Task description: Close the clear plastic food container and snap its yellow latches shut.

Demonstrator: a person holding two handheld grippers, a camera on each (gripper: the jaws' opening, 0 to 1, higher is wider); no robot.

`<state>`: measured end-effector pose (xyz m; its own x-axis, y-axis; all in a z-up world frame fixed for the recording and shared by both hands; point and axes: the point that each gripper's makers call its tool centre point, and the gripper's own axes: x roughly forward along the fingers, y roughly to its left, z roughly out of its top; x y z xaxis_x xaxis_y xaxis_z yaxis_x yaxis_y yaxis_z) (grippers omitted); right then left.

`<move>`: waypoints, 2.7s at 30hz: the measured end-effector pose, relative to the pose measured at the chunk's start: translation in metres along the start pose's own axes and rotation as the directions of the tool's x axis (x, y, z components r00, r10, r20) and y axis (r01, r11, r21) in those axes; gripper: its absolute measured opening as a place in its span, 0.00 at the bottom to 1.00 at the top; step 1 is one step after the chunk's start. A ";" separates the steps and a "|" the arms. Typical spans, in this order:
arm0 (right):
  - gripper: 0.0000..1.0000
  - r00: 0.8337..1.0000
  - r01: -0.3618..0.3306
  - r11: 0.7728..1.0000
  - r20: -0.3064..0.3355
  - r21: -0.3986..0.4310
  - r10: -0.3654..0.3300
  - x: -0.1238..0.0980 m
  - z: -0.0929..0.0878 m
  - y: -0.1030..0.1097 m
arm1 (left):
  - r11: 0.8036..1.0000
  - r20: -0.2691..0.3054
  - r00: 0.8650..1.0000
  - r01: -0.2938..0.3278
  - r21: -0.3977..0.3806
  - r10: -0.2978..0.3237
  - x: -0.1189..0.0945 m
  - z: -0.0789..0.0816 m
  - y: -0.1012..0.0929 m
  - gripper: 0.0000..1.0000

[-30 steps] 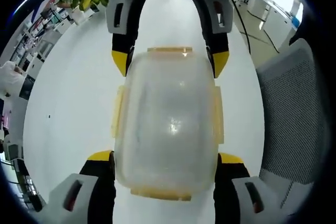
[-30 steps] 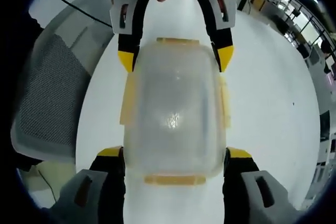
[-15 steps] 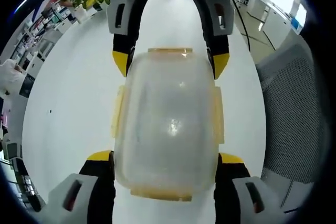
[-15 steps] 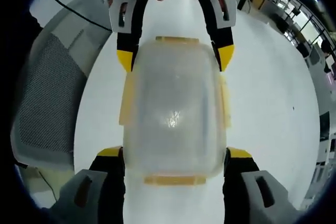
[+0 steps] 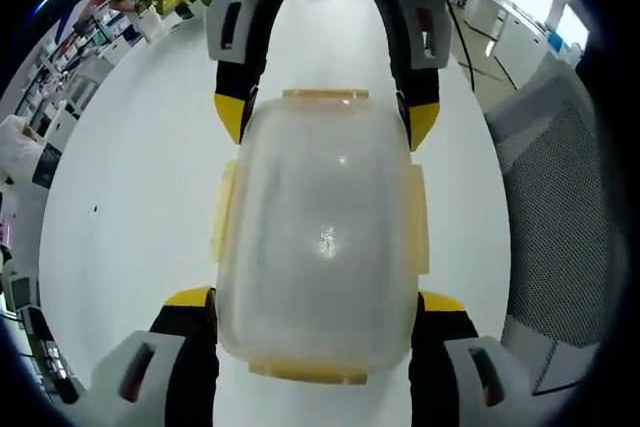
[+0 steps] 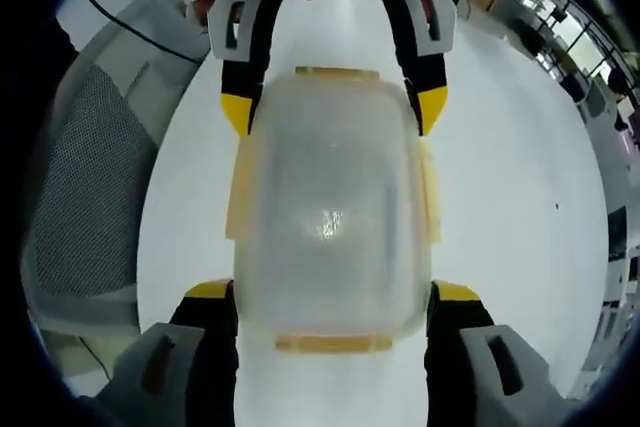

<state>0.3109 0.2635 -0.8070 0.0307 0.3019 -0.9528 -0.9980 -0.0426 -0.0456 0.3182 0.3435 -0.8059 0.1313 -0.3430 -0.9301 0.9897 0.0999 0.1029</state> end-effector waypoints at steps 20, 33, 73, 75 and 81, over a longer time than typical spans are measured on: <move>0.74 1.000 0.013 0.999 -0.014 0.031 -0.013 0.003 0.006 -0.018 | 0.999 0.011 1.000 0.009 0.032 -0.009 0.000 -0.006 0.021 0.76; 0.74 1.000 0.017 0.999 -0.004 0.038 -0.017 0.004 0.009 -0.035 | 0.999 0.012 1.000 0.015 0.032 -0.015 0.002 -0.009 0.039 0.77; 0.75 0.999 0.033 0.998 0.026 0.059 -0.035 0.009 0.017 -0.085 | 0.999 -0.006 1.000 0.006 0.037 -0.006 0.005 -0.016 0.090 0.78; 0.75 0.999 0.035 0.998 0.025 0.061 -0.037 0.009 0.018 -0.086 | 0.999 -0.007 1.000 0.007 0.039 -0.007 0.006 -0.016 0.091 0.78; 0.75 0.999 0.041 0.997 0.018 0.066 -0.042 0.009 0.018 -0.087 | 0.999 -0.016 1.000 0.008 0.047 -0.007 0.007 -0.017 0.094 0.78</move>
<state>0.3971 0.2871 -0.8059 0.0717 0.3207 -0.9445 -0.9974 0.0331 -0.0645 0.4112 0.3664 -0.8087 0.1231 -0.3286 -0.9364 0.9923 0.0532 0.1118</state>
